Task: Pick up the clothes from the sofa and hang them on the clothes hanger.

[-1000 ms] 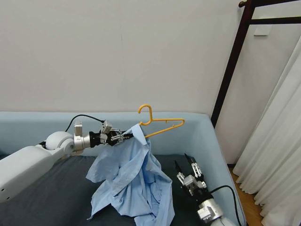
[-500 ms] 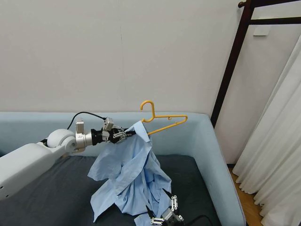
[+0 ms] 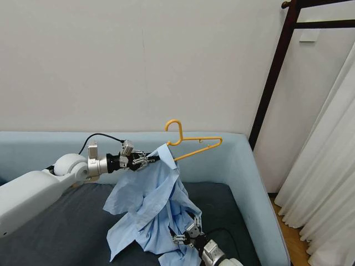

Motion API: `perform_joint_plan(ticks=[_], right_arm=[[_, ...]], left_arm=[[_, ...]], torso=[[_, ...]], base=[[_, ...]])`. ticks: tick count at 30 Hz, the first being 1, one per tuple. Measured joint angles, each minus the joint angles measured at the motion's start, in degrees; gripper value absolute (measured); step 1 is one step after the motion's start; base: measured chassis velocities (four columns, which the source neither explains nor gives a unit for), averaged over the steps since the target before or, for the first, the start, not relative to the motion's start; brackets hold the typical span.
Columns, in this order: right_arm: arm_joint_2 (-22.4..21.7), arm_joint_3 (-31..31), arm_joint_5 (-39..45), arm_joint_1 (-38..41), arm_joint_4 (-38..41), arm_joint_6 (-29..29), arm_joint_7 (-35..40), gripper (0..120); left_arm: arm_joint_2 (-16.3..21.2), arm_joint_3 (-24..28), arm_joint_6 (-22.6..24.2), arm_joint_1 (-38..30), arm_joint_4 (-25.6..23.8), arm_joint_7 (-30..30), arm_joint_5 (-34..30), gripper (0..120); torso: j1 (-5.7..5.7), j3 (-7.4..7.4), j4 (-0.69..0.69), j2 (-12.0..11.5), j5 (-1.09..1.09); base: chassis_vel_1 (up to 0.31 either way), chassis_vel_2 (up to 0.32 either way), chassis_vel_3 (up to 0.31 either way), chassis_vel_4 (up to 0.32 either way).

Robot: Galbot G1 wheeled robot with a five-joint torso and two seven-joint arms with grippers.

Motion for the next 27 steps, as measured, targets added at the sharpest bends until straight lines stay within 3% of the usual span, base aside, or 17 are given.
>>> perform_joint_plan(ticks=[12,16,23,27], right_arm=[[0.62,-0.47,-1.85,2.81,-3.46,-0.14,1.48,97],[1.15,-0.59,-2.04,3.52,-4.0,-0.14,1.87,80],[1.57,-0.97,-1.81,4.88,-4.89,-0.7,3.21,59],[2.71,-1.45,-0.05,6.52,-5.85,-3.41,5.49,40]], left_arm=[[0.75,-0.49,-0.69,1.09,-0.66,0.71,0.23,7],[0.82,-0.87,-0.69,1.71,-0.86,0.72,0.23,7],[1.63,-2.01,-0.57,3.18,-2.19,0.71,0.08,7],[3.01,-3.19,-0.25,4.48,-4.02,0.53,-1.21,7]], torso=[[0.0,0.0,0.0,0.0,0.0],[0.0,0.0,0.0,0.0,0.0],[0.0,0.0,0.0,0.0,0.0],[0.0,-0.01,0.0,0.0,0.0]], base=[[0.0,0.0,0.0,0.0],[0.0,0.0,0.0,0.0],[0.0,0.0,0.0,0.0],[0.0,0.0,0.0,0.0]])
